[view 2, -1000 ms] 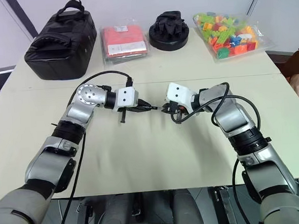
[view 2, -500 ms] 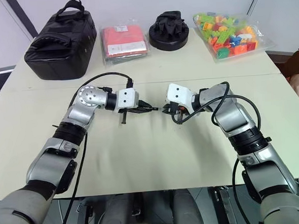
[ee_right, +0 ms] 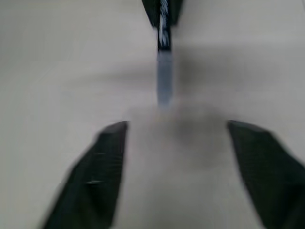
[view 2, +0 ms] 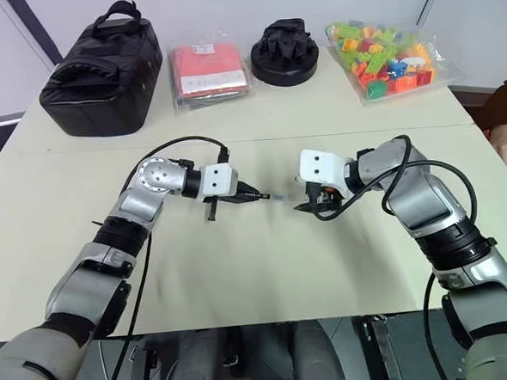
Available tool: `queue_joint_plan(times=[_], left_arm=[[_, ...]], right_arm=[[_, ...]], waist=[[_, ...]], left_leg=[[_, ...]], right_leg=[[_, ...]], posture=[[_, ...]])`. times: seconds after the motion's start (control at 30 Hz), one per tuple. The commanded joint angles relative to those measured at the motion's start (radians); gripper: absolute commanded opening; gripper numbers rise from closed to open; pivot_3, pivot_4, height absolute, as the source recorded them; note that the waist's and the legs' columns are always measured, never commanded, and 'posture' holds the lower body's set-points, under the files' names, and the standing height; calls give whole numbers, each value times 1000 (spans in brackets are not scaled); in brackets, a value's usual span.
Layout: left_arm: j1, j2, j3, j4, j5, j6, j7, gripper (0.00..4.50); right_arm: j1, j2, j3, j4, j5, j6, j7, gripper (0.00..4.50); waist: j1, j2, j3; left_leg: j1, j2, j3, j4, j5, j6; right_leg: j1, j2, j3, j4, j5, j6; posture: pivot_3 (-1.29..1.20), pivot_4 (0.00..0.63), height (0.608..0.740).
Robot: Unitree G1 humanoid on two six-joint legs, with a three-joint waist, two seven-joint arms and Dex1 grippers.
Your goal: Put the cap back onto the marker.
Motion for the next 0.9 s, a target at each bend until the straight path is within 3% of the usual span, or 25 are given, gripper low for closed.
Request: queue_joint_plan(times=[0.03,0.13,0.27,0.43,0.57,0.7,0.83,0.9], left_arm=[[9,23,19,-59,-32,23,17,0],[37,42,58,-98,-66,89,55,0],[107,61,214,-256,-190,329,193,0],[322,86,427,-654,-313,868,465,0],[433,33,492,-857,-313,1085,677,0],[547,-28,544,-980,-313,1159,816,0],[628,-19,523,-954,-305,1089,840,0],[642,-20,530,-921,-318,1046,840,1026]], right_arm=[[-10,-26,-67,-38,19,0,-27,4488],[-9,-40,-130,-25,34,21,-72,4488],[23,-17,-250,6,77,60,-172,4488],[112,82,-351,-15,135,121,-315,4488],[156,140,-370,-55,163,141,-389,4488],[187,267,-374,-83,155,48,-542,4488],[199,365,-370,-67,126,-21,-671,4488],[208,381,-365,-54,117,-50,-704,4500]], waist=[[2,0,0],[3,0,0],[3,0,0],[-5,0,0],[5,0,0],[3,-1,-1],[0,-1,-1],[4,-1,-1]], left_leg=[[0,0,0,0,0,0],[0,1,0,0,0,0],[0,1,0,0,0,0],[0,3,0,0,0,0],[0,3,0,0,1,-1],[2,2,-2,1,1,-2],[3,2,-1,0,1,-3],[3,2,-1,0,2,-3]], right_leg=[[0,0,0,0,0,0],[0,-1,0,0,0,0],[0,-1,0,0,0,0],[1,0,1,0,0,0],[1,0,1,2,0,0],[3,-1,0,2,0,0],[1,0,1,4,0,0],[1,0,1,4,0,0]], posture=[[0,150,740],[0,150,740],[0,150,740],[0,150,740],[0,150,740],[0,150,740],[0,150,740],[0,150,740]])
